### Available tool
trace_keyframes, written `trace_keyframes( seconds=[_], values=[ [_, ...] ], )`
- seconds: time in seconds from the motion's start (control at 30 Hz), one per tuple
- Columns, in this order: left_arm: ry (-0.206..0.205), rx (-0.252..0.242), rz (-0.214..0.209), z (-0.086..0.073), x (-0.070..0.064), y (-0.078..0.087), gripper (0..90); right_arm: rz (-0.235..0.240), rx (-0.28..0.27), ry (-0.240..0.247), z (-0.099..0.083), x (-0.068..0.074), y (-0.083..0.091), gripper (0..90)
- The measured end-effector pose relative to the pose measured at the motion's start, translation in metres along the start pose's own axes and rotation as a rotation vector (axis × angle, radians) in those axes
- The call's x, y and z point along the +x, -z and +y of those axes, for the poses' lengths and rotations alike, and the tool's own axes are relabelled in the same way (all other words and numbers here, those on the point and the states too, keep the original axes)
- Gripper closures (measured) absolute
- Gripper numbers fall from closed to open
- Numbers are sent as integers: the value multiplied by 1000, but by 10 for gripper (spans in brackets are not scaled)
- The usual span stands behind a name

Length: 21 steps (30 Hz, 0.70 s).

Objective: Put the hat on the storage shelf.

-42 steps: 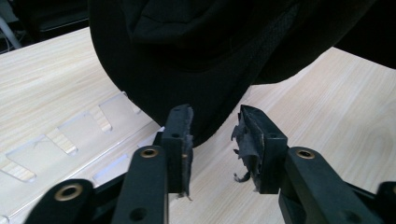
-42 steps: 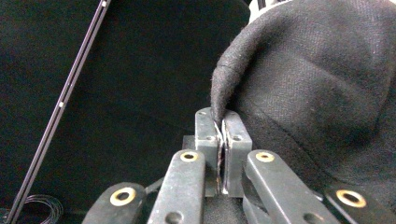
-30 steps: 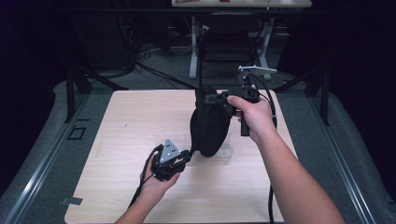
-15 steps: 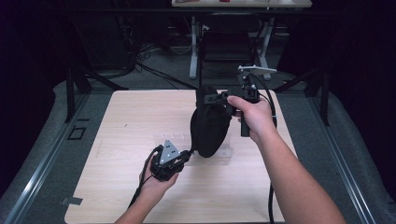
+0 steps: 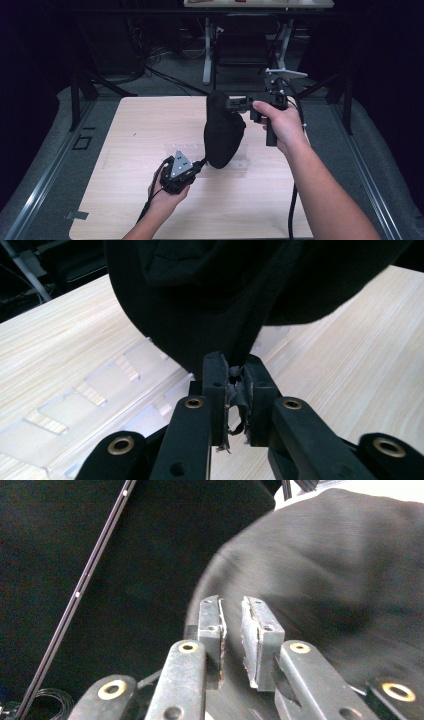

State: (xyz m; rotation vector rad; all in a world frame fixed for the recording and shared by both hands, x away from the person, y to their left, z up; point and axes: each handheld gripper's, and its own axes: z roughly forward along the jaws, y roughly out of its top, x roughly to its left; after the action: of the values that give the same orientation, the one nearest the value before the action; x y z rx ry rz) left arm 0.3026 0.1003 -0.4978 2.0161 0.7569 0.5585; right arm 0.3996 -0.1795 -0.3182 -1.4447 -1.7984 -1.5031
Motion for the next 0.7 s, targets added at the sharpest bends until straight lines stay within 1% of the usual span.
trace_keyframes(
  seconds=[0.1,0.17,0.23,0.3,0.37,0.4,0.47,0.5,0.57,0.6,0.67,0.7],
  values=[
    [-1,3,13,-4,2,1,851,-14,-11,8,-1,-1,9,775],
    [7,6,16,-7,4,1,854,-28,-9,18,-1,-2,13,773],
    [17,9,17,-10,5,1,855,-39,-19,20,-3,-3,16,764],
    [23,21,17,-13,8,1,856,-55,-16,32,-5,-5,19,746],
    [30,29,19,-18,9,-1,855,-75,-27,48,-7,-6,21,735],
    [36,36,16,-20,10,-2,855,-77,-28,42,-8,-7,23,731],
    [49,51,16,-25,10,-5,854,-80,-36,46,-10,-9,25,718],
    [51,55,15,-27,11,-6,853,-90,-37,49,-11,-10,27,705],
    [64,52,13,-32,12,-7,852,-95,-51,54,-12,-12,28,691],
    [68,52,10,-33,12,-8,852,-107,-43,60,-13,-12,30,681],
    [75,50,17,-37,12,-7,849,-112,-62,67,-14,-13,32,654],
    [75,50,17,-37,12,-7,843,-112,-62,67,-14,-13,32,654]
  ],
)
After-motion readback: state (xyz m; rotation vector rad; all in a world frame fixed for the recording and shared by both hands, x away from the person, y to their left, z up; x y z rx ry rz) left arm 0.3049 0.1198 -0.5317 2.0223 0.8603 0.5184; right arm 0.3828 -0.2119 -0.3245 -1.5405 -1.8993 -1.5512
